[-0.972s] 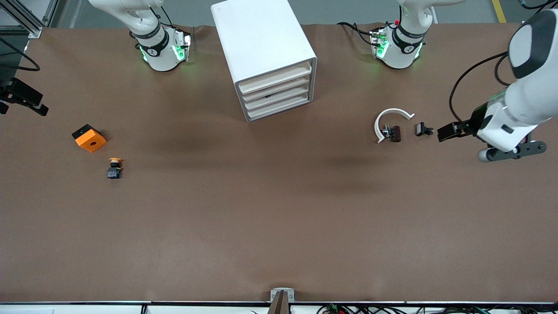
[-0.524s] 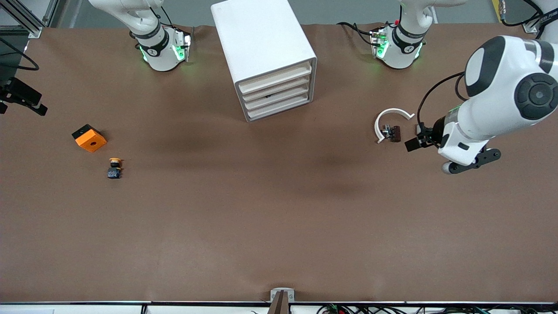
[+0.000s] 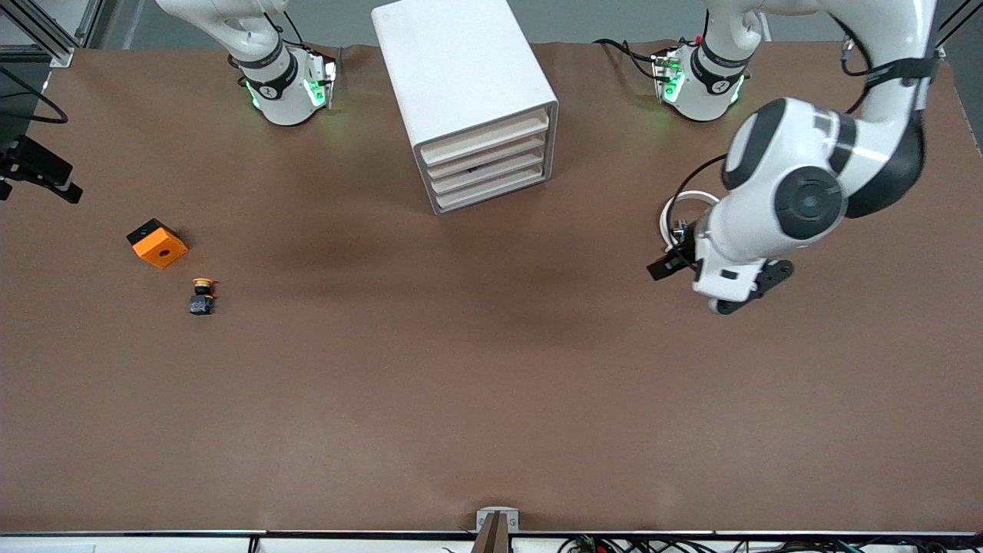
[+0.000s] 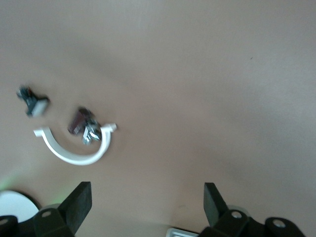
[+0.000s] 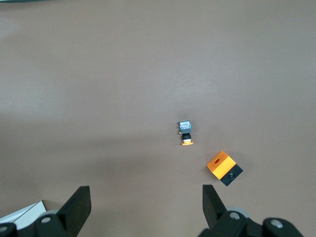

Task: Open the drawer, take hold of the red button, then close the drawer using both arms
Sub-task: 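Reach the left gripper to the drawer front and grip it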

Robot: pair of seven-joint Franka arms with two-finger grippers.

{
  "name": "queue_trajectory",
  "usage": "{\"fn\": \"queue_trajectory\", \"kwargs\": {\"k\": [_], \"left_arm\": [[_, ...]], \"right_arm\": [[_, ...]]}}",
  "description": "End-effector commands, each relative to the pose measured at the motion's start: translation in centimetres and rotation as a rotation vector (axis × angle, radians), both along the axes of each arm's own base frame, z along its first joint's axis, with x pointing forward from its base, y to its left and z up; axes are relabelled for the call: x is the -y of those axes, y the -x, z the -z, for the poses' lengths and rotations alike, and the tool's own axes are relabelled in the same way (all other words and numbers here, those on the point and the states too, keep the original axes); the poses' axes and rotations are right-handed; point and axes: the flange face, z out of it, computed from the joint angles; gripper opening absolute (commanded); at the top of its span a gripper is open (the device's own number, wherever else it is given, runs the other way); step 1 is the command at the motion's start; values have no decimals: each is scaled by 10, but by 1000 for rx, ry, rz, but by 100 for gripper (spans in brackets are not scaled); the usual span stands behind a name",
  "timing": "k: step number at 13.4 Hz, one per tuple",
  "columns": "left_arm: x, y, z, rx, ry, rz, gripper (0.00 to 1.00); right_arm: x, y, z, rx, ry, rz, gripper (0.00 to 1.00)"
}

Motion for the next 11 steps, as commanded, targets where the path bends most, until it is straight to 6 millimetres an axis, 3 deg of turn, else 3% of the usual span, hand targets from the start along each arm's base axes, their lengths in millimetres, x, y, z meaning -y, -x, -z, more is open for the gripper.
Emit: {"fn": "queue_trajectory", "kwargs": {"k": [1, 4, 7, 9, 11], "left_arm": [[42, 2, 17, -17, -60, -185, 100], [98, 13, 56, -55, -154, -394, 100], [135, 17, 104, -107, -239, -598, 100], [171, 33, 137, -155, -276, -682, 100], [191, 47, 162, -196, -319, -800, 100]], "right_arm": [[0, -2, -4, -5, 14, 0, 100], [-4, -4, -2, -8, 14, -5, 100], [-12, -6, 3, -19, 16, -20, 100], [-18, -9, 7, -25, 15, -30, 100], [-34, -15, 14, -31, 17, -54, 100]]}}
